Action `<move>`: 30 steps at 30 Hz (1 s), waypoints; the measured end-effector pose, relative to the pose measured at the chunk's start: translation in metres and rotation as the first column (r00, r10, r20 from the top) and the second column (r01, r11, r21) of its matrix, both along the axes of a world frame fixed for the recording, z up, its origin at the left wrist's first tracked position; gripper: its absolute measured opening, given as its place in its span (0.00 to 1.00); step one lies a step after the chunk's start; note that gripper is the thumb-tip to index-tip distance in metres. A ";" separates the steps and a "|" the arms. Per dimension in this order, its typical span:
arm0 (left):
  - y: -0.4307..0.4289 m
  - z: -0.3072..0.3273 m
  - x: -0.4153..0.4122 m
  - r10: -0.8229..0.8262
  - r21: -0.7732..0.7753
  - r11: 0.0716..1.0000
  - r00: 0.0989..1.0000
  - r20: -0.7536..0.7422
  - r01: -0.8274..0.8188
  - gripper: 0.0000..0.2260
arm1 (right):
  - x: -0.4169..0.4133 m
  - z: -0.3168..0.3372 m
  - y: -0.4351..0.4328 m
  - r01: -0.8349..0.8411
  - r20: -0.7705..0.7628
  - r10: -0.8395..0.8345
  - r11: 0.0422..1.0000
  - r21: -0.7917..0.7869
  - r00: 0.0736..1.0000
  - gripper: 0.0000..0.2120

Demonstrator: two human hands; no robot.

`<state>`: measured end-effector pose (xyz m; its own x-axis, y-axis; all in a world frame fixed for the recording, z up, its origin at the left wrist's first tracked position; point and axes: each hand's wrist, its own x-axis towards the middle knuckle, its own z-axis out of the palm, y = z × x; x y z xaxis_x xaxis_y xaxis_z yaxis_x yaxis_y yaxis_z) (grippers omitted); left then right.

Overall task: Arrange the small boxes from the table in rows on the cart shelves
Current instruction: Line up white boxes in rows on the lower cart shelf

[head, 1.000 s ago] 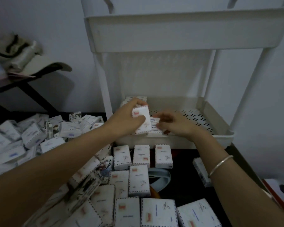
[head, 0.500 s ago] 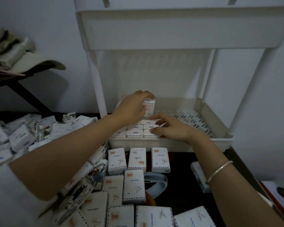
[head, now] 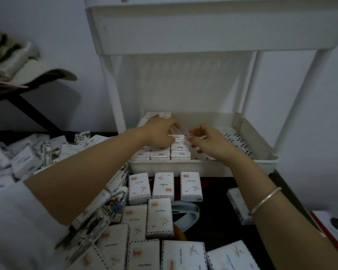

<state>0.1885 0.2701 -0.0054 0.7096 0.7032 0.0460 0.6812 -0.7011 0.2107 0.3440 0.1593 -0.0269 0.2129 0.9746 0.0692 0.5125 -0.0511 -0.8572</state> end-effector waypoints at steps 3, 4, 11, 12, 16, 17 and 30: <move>-0.001 0.000 -0.001 -0.010 0.091 0.996 0.995 -0.098 0.019 0.18 | -0.003 0.019 -0.011 -0.021 0.138 -0.001 0.988 0.156 0.990 0.08; -0.001 0.000 -0.004 -0.014 0.084 0.996 0.994 -0.112 0.024 0.19 | -0.006 0.026 -0.018 -0.025 0.207 -0.018 0.979 0.201 0.978 0.07; -0.074 0.007 -0.044 -0.015 0.333 0.943 1.000 0.006 0.013 0.19 | -0.028 0.048 -0.072 -0.158 0.658 0.129 0.987 -0.015 0.742 0.08; -0.093 0.006 -0.053 -0.023 0.356 0.934 1.000 0.011 0.017 0.16 | -0.031 0.046 -0.076 -0.162 0.692 0.170 0.984 -0.078 0.702 0.08; -0.144 0.002 -0.090 -0.056 0.144 0.988 0.998 -0.012 0.057 0.05 | -0.043 0.029 -0.080 -0.097 0.805 0.293 0.953 -0.285 0.516 0.16; -0.149 0.000 -0.095 -0.053 0.068 0.996 0.999 -0.005 0.053 0.06 | -0.046 0.023 -0.078 -0.077 0.826 0.306 0.949 -0.307 0.474 0.17; -0.155 -0.015 -0.093 -0.077 -0.074 0.995 0.975 -0.207 0.063 0.21 | -0.054 0.007 -0.077 -0.053 0.803 0.376 0.916 -0.398 0.462 0.30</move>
